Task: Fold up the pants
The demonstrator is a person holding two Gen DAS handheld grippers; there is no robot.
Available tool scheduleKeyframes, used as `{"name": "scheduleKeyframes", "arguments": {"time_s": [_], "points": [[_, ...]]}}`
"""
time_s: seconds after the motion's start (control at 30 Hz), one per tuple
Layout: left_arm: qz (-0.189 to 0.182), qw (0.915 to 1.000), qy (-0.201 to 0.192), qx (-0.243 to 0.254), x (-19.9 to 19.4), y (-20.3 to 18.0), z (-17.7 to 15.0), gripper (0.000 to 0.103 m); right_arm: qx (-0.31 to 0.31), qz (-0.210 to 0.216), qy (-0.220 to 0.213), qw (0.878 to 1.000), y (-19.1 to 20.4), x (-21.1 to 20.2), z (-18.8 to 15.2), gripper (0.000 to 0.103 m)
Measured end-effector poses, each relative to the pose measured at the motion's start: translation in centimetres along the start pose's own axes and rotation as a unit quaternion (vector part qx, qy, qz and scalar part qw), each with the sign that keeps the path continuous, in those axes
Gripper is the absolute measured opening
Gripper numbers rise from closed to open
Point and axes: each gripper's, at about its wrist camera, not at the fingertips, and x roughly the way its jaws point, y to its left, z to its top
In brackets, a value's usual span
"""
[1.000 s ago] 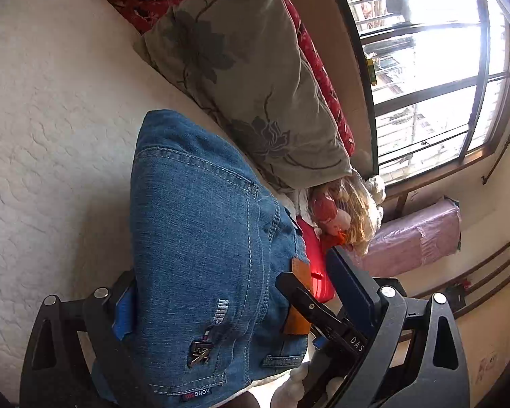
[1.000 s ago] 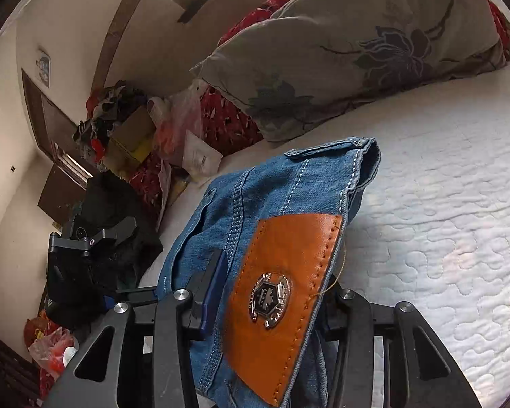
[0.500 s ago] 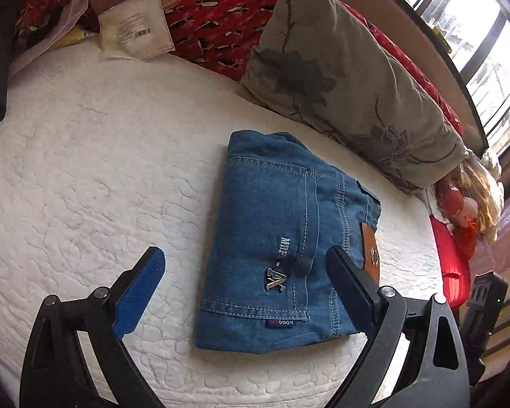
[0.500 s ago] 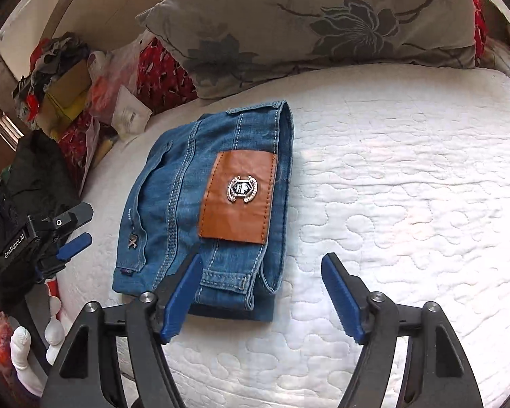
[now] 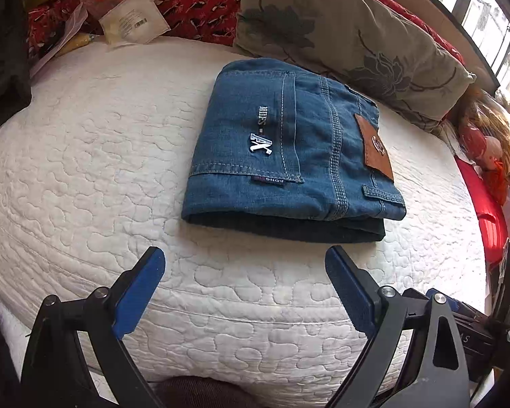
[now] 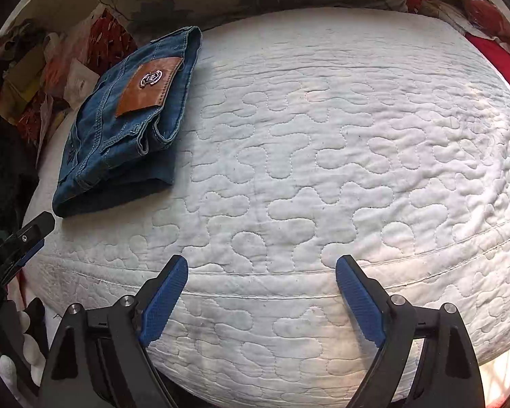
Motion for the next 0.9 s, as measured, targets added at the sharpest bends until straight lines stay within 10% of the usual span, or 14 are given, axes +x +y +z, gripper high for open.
{"name": "scheduleKeyframes", "arguments": {"time_s": [0.9], "points": [[0.085,0.9911,0.084,0.057,5.0,-2.9,-1.5,0.103,-0.071,-0.072,-0.009,0.995,1.9,1.5,-2.3,0.103]]}}
